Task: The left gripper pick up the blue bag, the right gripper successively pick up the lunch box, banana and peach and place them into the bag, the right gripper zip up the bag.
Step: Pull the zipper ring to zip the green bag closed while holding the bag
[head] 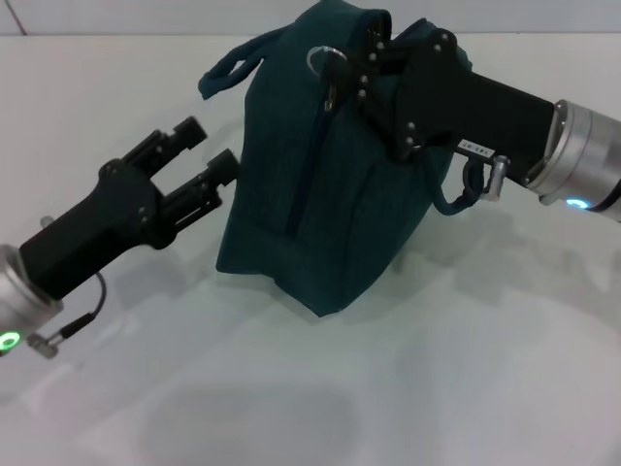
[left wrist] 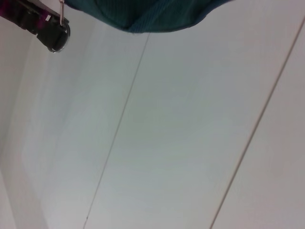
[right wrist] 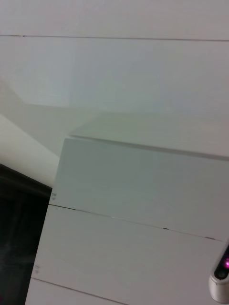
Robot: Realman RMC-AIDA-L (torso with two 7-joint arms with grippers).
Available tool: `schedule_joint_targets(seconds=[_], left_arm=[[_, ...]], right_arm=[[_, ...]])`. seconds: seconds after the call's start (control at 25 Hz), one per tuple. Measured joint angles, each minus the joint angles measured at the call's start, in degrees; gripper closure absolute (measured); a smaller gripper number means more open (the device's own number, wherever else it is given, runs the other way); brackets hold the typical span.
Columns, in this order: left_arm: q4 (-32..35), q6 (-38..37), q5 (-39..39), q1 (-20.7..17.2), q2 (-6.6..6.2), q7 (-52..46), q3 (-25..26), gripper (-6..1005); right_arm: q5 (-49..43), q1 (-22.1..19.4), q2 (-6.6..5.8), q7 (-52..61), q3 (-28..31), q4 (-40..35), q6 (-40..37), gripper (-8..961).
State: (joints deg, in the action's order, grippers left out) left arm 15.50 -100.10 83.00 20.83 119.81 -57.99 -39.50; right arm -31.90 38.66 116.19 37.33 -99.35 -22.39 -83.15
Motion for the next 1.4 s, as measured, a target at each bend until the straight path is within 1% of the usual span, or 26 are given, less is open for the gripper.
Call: schedule_joint_targets(seconds=[0.32, 0.6, 0.72, 0.96, 1.08, 1.28, 1.4], left_arm=[[-0.84, 2.38, 0.53, 3.72, 0.07, 0.65, -0.55, 224], [-0.76, 4.5, 0.66, 5.34, 0.02, 1.49, -3.12, 233], [-0.82, 5.62, 0.58, 5.68, 0.0, 2.27, -3.34, 243], [-0.9, 6.03, 0.41, 6.06, 0.05, 4.03, -3.39, 464], [-0.91, 5.81, 0.58, 6.18, 0.06, 4.06, -3.53, 671], [-0.91, 5.72, 0.59, 6.23, 0.07, 3.85, -4.07, 854], [-0.91, 5.73, 0.58, 6.26, 0.07, 3.71, -4.3, 870]], right_arm=[[0.01, 0.04, 0.0, -0.04, 0.24, -0.02, 0.78, 893], [0.55, 0.06, 0.0, -0.07, 0.1, -0.02, 1.08, 890], [0.68, -0.04, 0.0, -0.07, 0.1, -0.03, 1.08, 888], [0.7, -0.39, 0.0, 0.0, 0.13, -0.02, 0.92, 885], [0.7, -0.48, 0.0, 0.25, 0.13, -0.01, 0.71, 884], [0.72, -0.74, 0.0, 0.32, 0.13, -0.01, 0.57, 881], [0.9, -0.85, 0.0, 0.34, 0.13, -0.01, 0.35, 880]])
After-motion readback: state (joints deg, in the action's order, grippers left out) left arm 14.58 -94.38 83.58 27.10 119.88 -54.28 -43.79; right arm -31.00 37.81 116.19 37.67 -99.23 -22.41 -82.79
